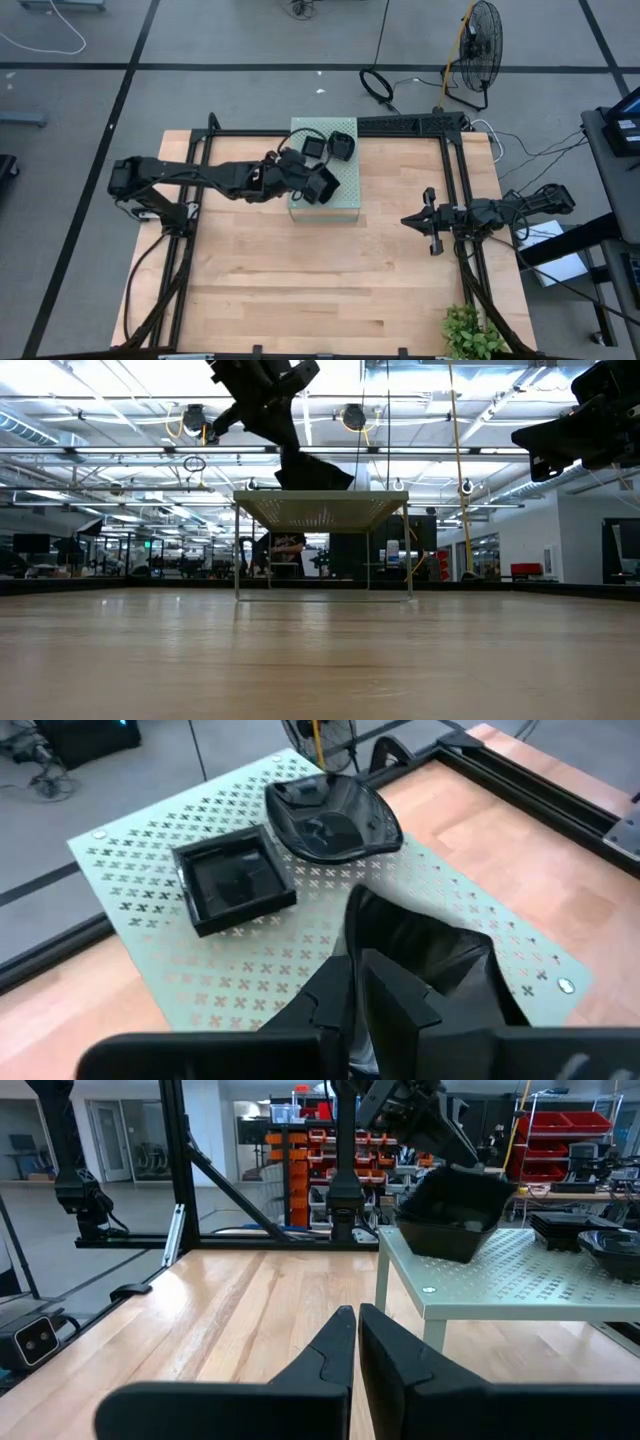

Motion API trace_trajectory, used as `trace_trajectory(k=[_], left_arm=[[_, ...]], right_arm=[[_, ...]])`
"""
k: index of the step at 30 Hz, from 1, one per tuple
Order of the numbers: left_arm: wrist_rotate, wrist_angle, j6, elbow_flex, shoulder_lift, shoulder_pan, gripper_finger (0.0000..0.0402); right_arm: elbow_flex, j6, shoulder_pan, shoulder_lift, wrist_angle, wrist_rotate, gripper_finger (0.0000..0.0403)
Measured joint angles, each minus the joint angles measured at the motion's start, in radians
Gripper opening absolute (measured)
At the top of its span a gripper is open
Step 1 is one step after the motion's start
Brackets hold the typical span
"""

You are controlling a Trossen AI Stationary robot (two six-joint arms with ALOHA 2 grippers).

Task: Pick & Place Mini shaped plates
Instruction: Stack the black distorted square plate on top of the other distorted square plates on the shelf, then return to Home Position

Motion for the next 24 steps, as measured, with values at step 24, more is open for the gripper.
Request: trace_trajectory(k=[24], left_arm=[[0.713, 0.069, 0.15, 0.001, -0.361, -0.037, 0.0033]], right_arm=[[0.0, 0.0, 0.0, 0.0, -0.001, 0.0, 0.0007]])
